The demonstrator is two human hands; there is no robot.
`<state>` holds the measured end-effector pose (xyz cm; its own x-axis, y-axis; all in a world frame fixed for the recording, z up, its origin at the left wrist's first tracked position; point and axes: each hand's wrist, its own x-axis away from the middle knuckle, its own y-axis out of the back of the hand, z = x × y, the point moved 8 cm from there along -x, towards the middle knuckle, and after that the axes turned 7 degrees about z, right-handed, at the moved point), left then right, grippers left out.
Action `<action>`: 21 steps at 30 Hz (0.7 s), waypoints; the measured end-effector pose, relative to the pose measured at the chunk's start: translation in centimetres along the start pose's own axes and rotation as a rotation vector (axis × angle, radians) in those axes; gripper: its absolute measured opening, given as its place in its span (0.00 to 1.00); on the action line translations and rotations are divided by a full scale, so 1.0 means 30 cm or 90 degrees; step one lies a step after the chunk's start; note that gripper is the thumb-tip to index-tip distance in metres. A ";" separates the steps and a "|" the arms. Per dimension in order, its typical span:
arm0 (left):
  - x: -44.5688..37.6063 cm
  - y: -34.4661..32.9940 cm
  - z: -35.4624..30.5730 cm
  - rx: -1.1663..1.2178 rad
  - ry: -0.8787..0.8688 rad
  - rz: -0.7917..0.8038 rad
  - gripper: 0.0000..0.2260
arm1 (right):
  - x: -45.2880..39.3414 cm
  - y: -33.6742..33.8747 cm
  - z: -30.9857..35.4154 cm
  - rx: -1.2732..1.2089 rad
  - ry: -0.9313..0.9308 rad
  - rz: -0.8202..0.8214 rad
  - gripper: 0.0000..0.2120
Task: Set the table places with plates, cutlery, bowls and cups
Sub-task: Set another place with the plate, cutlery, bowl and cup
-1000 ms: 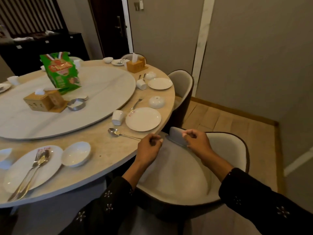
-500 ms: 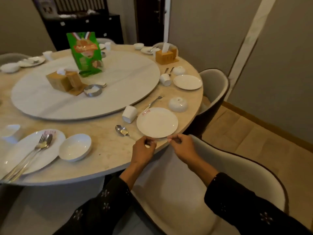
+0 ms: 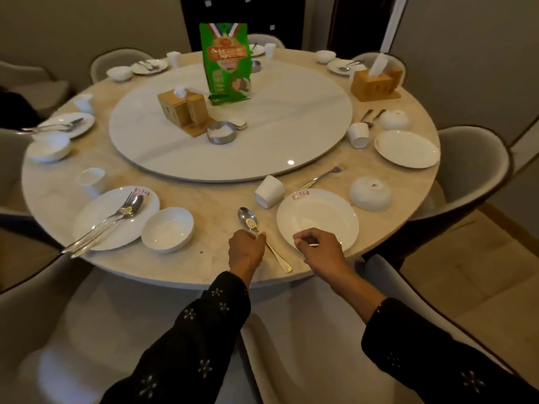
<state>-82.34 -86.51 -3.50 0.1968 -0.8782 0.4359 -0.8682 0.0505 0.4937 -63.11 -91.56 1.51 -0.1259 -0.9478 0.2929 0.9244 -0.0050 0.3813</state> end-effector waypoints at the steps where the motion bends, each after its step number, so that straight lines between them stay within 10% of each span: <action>1: -0.008 -0.005 -0.012 -0.008 0.003 -0.014 0.15 | -0.016 0.009 0.007 0.004 0.008 0.008 0.06; 21: 0.113 -0.023 -0.025 0.012 0.188 -0.218 0.15 | -0.196 0.326 -0.165 -0.081 0.032 0.183 0.07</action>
<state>-80.73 -89.18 -1.80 0.5932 -0.6695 0.4471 -0.7382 -0.2307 0.6339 -51.56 -87.62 -0.82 0.1616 -0.9310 0.3272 0.9576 0.2280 0.1760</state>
